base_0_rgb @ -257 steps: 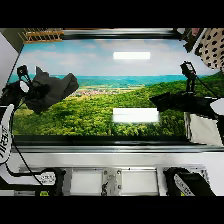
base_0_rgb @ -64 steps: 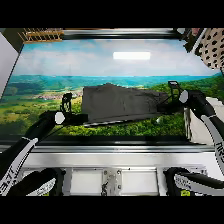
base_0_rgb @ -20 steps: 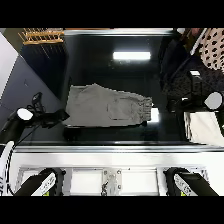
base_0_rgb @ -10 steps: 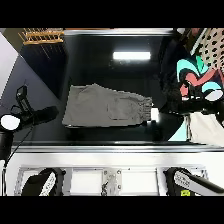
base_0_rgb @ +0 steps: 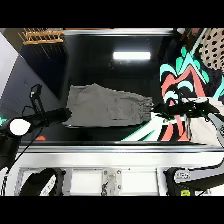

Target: Fold the clothes and pants, and hang the long-sleeved shirts on hangers.

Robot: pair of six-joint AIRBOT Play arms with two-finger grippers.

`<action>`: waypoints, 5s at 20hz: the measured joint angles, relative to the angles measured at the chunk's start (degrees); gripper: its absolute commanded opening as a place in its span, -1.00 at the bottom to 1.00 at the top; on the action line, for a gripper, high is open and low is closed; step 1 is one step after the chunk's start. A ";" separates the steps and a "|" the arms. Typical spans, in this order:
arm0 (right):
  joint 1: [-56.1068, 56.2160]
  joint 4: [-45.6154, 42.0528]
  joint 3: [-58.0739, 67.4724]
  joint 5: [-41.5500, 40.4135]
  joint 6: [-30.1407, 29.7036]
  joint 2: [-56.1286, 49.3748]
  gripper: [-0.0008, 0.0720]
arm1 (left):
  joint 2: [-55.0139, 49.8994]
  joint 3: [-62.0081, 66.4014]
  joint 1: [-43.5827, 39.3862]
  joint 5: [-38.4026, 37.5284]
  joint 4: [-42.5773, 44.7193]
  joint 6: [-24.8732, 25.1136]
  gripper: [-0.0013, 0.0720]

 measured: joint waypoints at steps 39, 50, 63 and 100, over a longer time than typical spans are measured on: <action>10.71 -36.20 23.34 25.44 36.81 18.47 -0.92 | -49.53 32.30 -33.16 9.68 -0.22 -1.42 -0.96; 20.74 -38.29 33.07 32.17 41.44 19.39 -0.92 | -73.88 59.17 -40.63 3.02 -2.21 -1.53 -0.96; 25.53 -37.88 34.47 30.62 44.65 19.37 -0.92 | -73.77 63.30 -39.17 1.36 -4.11 -1.03 -0.96; 21.31 -12.41 -6.73 -15.54 26.03 12.68 0.95 | -36.65 40.74 -12.61 -4.55 6.64 4.02 -0.96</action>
